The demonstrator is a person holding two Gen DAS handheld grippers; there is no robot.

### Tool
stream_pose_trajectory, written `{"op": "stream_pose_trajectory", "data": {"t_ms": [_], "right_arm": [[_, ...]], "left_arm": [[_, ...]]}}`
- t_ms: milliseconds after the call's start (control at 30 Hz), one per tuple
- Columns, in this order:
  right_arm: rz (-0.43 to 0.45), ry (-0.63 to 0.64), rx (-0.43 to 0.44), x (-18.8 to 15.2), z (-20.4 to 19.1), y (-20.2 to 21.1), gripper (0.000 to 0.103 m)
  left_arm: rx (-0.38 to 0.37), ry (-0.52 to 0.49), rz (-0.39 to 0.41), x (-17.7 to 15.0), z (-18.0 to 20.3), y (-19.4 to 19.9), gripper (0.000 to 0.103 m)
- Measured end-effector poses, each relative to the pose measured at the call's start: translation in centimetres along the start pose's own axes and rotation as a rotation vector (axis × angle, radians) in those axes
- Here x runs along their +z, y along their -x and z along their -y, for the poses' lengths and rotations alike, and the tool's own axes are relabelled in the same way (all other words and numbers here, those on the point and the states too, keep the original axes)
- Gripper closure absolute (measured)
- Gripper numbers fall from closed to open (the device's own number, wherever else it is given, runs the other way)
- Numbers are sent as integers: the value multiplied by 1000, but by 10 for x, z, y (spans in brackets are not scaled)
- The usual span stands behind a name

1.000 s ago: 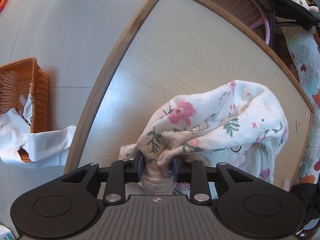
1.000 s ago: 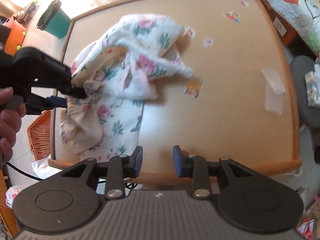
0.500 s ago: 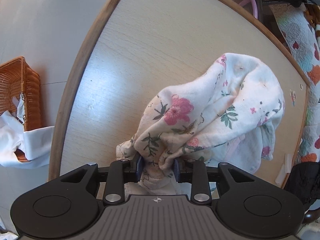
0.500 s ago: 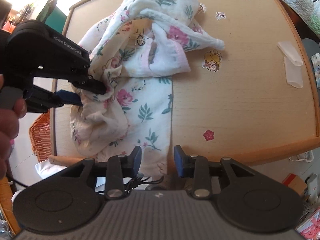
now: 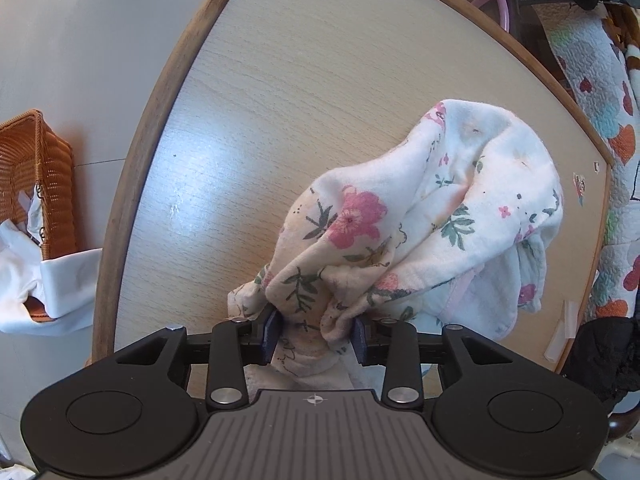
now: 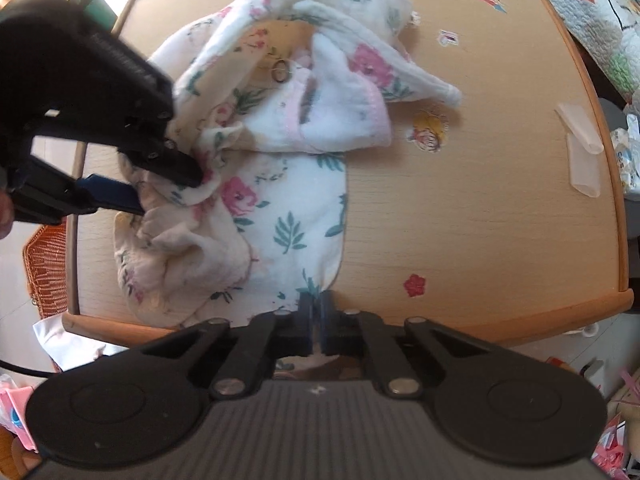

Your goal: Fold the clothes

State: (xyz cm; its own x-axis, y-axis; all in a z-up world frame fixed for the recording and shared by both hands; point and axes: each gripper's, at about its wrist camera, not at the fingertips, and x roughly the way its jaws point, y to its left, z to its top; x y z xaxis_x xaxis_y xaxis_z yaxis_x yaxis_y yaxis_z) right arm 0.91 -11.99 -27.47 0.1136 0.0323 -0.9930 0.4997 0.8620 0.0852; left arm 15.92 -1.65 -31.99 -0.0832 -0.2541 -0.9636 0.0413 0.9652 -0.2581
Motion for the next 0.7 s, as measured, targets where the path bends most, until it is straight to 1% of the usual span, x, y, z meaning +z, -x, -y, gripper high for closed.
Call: {"op": "stream_pose_trajectory", "data": {"t_ms": [100,200,367,433,567,633,700], "right_arm": [[-7,-9,-31,5,14,4,101],[4,-34,-51,14,36,10,101],[50,-3,-104,36,67,19,101],[60,15,-129,45,79,18,101],[74,73,-174,61,90,12,101],[72,108,-183,66,98,10,101],[68,137,-181,70,101,3,101]], "left_arm": [[-18,8,-21,-1,-5,-1,64],[-39,14,-42,-5,-5,-2,64],[-74,18,-65,-17,-2,-6,62],[-85,18,-69,-22,5,-4,58],[-103,-31,-66,-33,15,-6,54],[-108,-69,-57,-39,27,-2,52],[-108,-104,-37,-41,31,-2,52]]}}
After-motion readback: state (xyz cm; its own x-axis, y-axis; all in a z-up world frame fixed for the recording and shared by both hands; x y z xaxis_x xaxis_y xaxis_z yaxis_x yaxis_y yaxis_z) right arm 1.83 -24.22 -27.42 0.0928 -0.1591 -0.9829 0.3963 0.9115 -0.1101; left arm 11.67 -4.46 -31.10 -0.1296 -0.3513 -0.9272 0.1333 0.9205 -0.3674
